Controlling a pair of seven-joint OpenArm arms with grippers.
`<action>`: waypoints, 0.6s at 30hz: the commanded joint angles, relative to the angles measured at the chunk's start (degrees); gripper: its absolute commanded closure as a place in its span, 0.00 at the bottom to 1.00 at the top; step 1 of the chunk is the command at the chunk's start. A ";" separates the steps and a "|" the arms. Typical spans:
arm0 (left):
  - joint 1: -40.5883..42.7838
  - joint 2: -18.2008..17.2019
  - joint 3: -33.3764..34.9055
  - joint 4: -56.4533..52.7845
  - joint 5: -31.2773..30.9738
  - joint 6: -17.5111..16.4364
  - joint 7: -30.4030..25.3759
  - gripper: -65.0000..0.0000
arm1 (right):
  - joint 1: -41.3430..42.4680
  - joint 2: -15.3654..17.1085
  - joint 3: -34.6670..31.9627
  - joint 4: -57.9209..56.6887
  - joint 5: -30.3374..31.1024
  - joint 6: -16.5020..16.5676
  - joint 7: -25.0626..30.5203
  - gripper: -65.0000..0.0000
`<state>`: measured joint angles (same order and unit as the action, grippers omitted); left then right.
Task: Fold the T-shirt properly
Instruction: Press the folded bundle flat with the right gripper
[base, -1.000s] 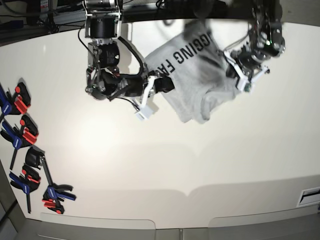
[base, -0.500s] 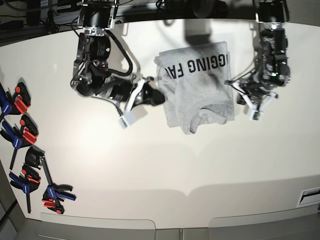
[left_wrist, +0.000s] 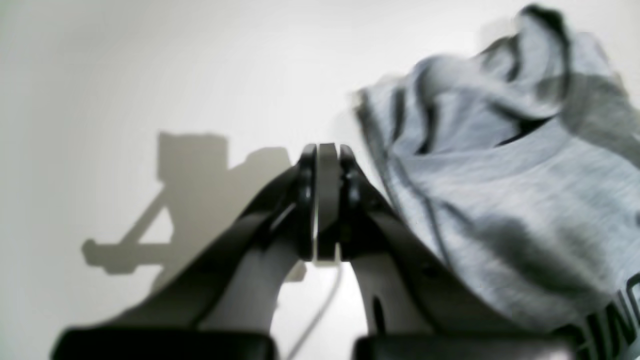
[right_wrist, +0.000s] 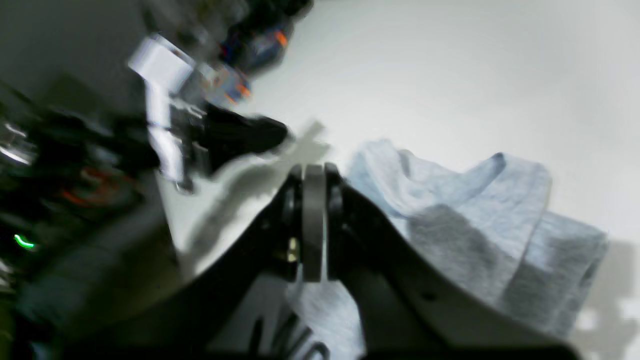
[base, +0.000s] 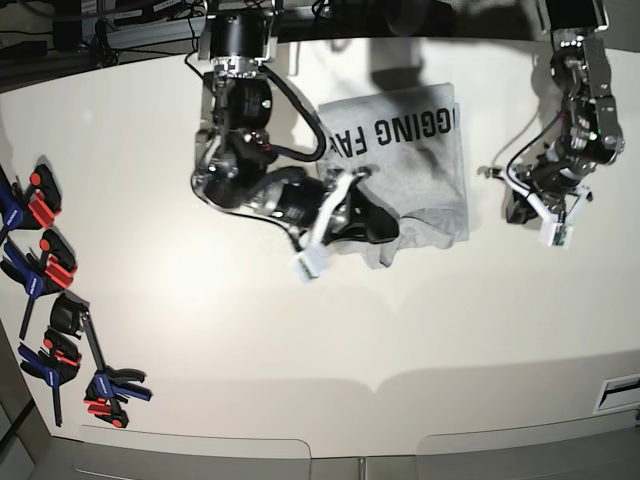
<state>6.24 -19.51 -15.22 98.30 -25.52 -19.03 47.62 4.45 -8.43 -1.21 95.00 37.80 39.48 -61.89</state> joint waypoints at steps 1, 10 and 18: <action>-0.22 -0.52 -1.55 1.11 -0.79 0.20 -1.75 1.00 | 1.07 -0.57 -2.73 1.07 -1.40 0.52 2.78 1.00; 4.09 -0.52 -9.14 1.11 -3.50 0.17 -2.38 1.00 | 1.11 -0.57 -17.11 -5.88 -21.03 0.52 14.23 1.00; 6.88 -0.52 -9.11 1.09 -3.06 0.17 -2.71 1.00 | 1.22 -0.57 -18.03 -22.21 -29.33 0.52 15.10 1.00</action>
<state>13.50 -19.22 -24.05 98.30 -28.10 -18.61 46.26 4.78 -8.60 -19.16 72.29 10.11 39.72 -45.43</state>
